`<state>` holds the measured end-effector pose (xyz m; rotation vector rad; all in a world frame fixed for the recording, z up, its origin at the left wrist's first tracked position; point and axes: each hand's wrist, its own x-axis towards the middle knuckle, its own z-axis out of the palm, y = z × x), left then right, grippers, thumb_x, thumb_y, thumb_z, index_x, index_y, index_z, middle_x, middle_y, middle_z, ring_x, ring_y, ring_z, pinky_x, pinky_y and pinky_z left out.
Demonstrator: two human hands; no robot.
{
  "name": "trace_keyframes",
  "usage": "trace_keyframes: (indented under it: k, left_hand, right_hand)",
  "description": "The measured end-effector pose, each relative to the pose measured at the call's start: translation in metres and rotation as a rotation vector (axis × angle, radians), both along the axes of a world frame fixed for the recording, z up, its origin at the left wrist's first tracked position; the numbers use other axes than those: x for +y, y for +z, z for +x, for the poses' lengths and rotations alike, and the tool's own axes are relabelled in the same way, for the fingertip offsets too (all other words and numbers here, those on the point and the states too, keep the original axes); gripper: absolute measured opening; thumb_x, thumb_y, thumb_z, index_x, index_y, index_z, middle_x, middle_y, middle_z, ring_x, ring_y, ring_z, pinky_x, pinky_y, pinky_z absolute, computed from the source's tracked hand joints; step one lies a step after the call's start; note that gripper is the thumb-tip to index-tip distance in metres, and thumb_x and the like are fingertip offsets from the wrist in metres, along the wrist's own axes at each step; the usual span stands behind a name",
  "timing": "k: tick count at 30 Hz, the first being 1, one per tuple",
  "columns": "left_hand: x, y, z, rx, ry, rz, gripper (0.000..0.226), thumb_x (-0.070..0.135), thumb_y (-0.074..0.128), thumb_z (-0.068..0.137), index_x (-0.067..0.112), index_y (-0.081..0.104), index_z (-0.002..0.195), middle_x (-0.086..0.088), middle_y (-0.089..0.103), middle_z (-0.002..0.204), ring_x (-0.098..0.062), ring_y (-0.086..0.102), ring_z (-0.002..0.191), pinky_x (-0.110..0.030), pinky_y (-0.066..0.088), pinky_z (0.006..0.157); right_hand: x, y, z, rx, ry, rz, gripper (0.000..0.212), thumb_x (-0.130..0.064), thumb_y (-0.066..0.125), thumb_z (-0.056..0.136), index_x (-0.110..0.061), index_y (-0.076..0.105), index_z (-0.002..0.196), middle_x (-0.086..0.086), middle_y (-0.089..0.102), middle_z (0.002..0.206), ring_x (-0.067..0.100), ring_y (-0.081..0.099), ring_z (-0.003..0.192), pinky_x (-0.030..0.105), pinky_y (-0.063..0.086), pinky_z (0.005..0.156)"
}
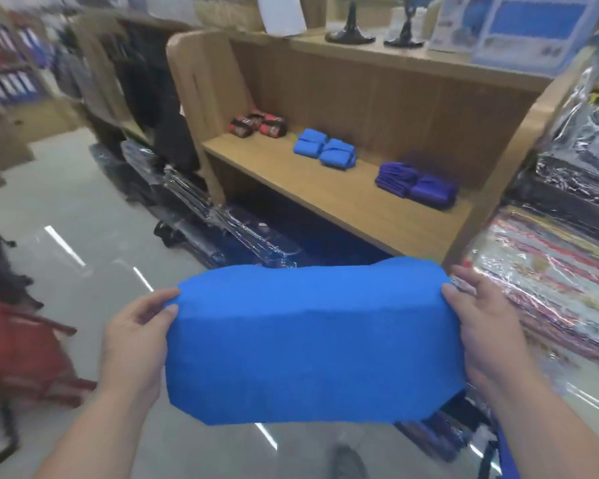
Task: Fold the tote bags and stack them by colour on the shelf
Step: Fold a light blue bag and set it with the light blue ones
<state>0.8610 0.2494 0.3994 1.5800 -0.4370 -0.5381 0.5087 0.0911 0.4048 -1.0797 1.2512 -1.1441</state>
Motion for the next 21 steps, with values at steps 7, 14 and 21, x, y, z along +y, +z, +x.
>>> trace_keyframes:
  k: [7,14,21]
  left_hand:
    - [-0.045,-0.014,0.064,-0.219,-0.171,0.28,0.049,0.023,0.088,0.077,0.052,0.066,0.109,0.027,0.059,0.119,-0.004,0.058,0.114,-0.036,0.049,0.096]
    - [-0.138,0.011,0.124,-0.487,-0.054,0.342,0.045,0.023,0.087,0.076,0.051,0.064,0.103,0.02,0.057,0.11,-0.006,0.056,0.101,-0.029,0.044,0.082]
    - [-0.235,0.016,0.186,-0.58,-0.032,0.266,0.019,0.022,0.087,0.076,0.035,0.073,0.081,0.009,0.055,0.085,-0.004,0.055,0.085,-0.01,0.038,0.066]
  right_hand:
    - [-0.076,-0.02,0.082,0.252,0.168,-0.129,0.011,-0.025,0.071,0.094,-0.033,0.073,0.102,-0.015,0.07,0.106,0.002,0.065,0.093,0.029,0.048,0.075]
    - [-0.195,-0.018,0.152,0.497,0.335,-0.283,0.048,-0.02,0.087,0.077,-0.04,0.064,0.114,-0.019,0.064,0.117,0.004,0.059,0.106,0.024,0.043,0.091]
    - [-0.285,0.005,0.195,0.673,0.176,-0.553,0.029,-0.022,0.09,0.07,-0.034,0.064,0.076,-0.005,0.056,0.079,0.001,0.053,0.086,0.009,0.036,0.074]
